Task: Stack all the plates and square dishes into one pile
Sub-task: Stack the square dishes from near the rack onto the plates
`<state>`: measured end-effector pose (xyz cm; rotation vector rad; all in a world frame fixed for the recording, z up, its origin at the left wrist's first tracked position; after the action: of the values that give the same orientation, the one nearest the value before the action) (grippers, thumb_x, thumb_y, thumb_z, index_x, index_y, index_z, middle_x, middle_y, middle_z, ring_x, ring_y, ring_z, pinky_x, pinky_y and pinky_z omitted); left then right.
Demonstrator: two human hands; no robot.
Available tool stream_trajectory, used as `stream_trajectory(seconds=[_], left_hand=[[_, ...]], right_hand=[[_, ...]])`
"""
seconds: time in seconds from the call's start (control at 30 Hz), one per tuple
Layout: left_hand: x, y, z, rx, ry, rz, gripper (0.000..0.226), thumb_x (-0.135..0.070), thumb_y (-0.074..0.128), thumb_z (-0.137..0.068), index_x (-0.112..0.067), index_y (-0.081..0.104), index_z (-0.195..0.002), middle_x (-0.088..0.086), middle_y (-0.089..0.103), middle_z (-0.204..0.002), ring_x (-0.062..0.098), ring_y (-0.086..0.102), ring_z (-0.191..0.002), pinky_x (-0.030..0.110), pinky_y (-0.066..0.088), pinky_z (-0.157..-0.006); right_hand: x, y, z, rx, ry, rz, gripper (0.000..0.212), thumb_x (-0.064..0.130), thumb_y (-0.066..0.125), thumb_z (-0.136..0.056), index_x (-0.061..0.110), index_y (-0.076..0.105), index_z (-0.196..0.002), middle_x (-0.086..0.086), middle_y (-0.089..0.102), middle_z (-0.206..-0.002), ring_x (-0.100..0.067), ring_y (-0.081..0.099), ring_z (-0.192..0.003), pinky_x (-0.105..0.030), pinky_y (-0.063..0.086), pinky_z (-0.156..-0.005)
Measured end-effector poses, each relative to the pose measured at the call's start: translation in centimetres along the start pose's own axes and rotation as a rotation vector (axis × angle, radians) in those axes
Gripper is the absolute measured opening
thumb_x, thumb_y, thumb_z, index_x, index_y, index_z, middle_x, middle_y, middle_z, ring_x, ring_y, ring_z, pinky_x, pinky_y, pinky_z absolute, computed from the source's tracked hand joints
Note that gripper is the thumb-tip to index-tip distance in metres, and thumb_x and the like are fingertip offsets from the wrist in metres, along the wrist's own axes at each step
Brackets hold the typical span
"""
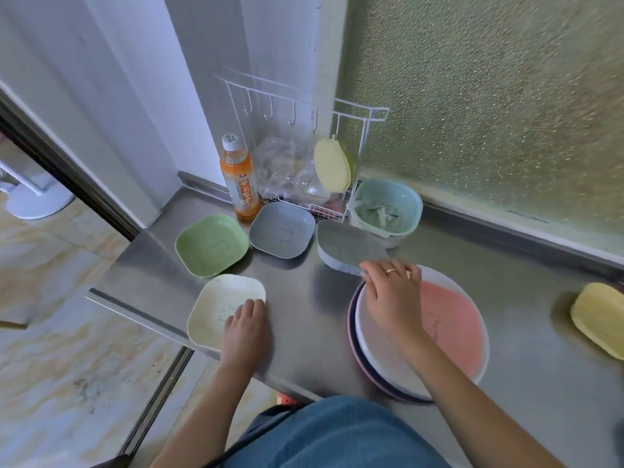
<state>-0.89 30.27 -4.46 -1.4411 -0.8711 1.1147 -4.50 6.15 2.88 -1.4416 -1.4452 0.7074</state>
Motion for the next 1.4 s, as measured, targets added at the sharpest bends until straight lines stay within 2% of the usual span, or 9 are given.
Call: stream_trajectory(seconds=[0.13,0.33,0.57,0.83,0.97,1.1,1.17,1.27,1.4], left_hand=[[-4.0,0.4,-0.2,0.077,0.176,-0.016,0.037,-0.003,0.078,-0.053,-0.011,0.05,-0.075,0.004,0.057,-0.066,0.026,0.061,-0.054,0.03,0.046,-0.044],[-9.6,0.7,0.2,0.048,0.245,0.034,0.031,0.002,0.074,-0.06,-0.007,0.056,-0.083,0.01,0.062,-0.072,0.031,0.065,-0.062,0.032,0.05,-0.05],[-12.9,0.5,-0.6,-0.029,0.263,0.025,0.034,0.005,0.077,-0.06,-0.008,0.049,-0.074,0.009,0.056,-0.065,0.03,0.059,-0.053,0.029,0.041,-0.036],[-14.2,0.2,-0.7,-0.093,0.135,0.058,0.028,0.006,0.067,-0.07,-0.009,0.047,-0.082,0.01,0.056,-0.075,0.033,0.057,-0.064,0.035,0.043,-0.048],[-13.8,-0.1,-0.3,-0.14,0.123,0.054,0.034,0.009,0.068,-0.067,-0.01,0.045,-0.084,0.01,0.056,-0.074,0.033,0.057,-0.063,0.035,0.043,-0.047],[-14.4,-1.3,-0.2,-0.24,0.119,0.115,0.038,0.01,0.067,-0.067,-0.01,0.041,-0.086,0.012,0.055,-0.073,0.034,0.056,-0.061,0.034,0.043,-0.047],[-15.3,-2.2,-0.3,-0.298,0.161,0.145,0.035,0.009,0.065,-0.068,-0.009,0.042,-0.087,0.013,0.055,-0.073,0.034,0.056,-0.06,0.035,0.046,-0.049],[-17.0,-3.1,-0.3,-0.374,0.307,0.127,0.02,-0.001,0.049,-0.072,-0.011,0.044,-0.089,0.01,0.054,-0.072,0.03,0.055,-0.059,0.032,0.047,-0.051],[-19.8,-2.7,0.5,-0.357,0.617,0.039,0.026,-0.011,0.044,-0.07,-0.013,0.047,-0.096,0.007,0.056,-0.076,0.026,0.055,-0.064,0.03,0.051,-0.056]], right_hand=[[-3.5,-2.8,4.2,-0.104,-0.024,-0.046,0.026,0.005,0.05,-0.074,0.018,0.063,-0.092,0.0,0.068,-0.083,-0.025,0.057,-0.086,-0.036,0.03,-0.082],[-7.9,-5.7,11.1,-0.226,-0.037,0.023,0.022,0.006,0.051,-0.073,0.017,0.066,-0.085,-0.002,0.068,-0.08,-0.02,0.05,-0.084,-0.034,0.031,-0.08],[-10.6,-5.4,14.8,0.032,-0.029,0.006,0.023,0.016,0.048,-0.077,0.023,0.067,-0.087,0.004,0.066,-0.085,-0.017,0.05,-0.088,-0.033,0.031,-0.08],[-11.4,-4.4,13.4,0.307,-0.009,-0.206,0.023,0.026,0.043,-0.087,0.029,0.063,-0.097,0.01,0.064,-0.092,-0.012,0.05,-0.09,-0.022,0.03,-0.079],[-11.5,-4.7,12.8,0.325,-0.018,-0.251,0.024,0.035,0.042,-0.087,0.03,0.065,-0.095,0.011,0.066,-0.091,-0.014,0.057,-0.088,-0.026,0.034,-0.079],[-11.1,-5.7,11.1,0.147,0.083,-0.325,0.026,0.036,0.043,-0.089,0.028,0.068,-0.094,0.015,0.066,-0.089,-0.006,0.054,-0.09,-0.021,0.033,-0.08],[-10.5,-6.2,9.4,0.105,0.164,-0.538,0.027,0.034,0.043,-0.092,0.026,0.068,-0.1,0.018,0.065,-0.087,-0.002,0.056,-0.084,-0.019,0.039,-0.079],[-9.1,-6.5,6.3,0.174,0.408,-0.897,0.024,0.03,0.043,-0.098,0.022,0.06,-0.113,0.005,0.059,-0.078,-0.006,0.052,-0.063,-0.014,0.042,-0.062],[-9.1,-5.8,3.5,0.289,0.667,-0.925,0.024,0.038,0.038,-0.098,0.023,0.053,-0.11,-0.002,0.062,-0.081,-0.013,0.054,-0.061,-0.016,0.044,-0.056]])
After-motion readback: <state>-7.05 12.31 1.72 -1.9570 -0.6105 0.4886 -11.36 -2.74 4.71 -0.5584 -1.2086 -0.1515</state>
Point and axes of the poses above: each hand's wrist, its own z-axis away from the middle knuckle, its own y-axis out of the palm, x = y × z, the point moved 2 cm from there along -z, towards the middle knuckle
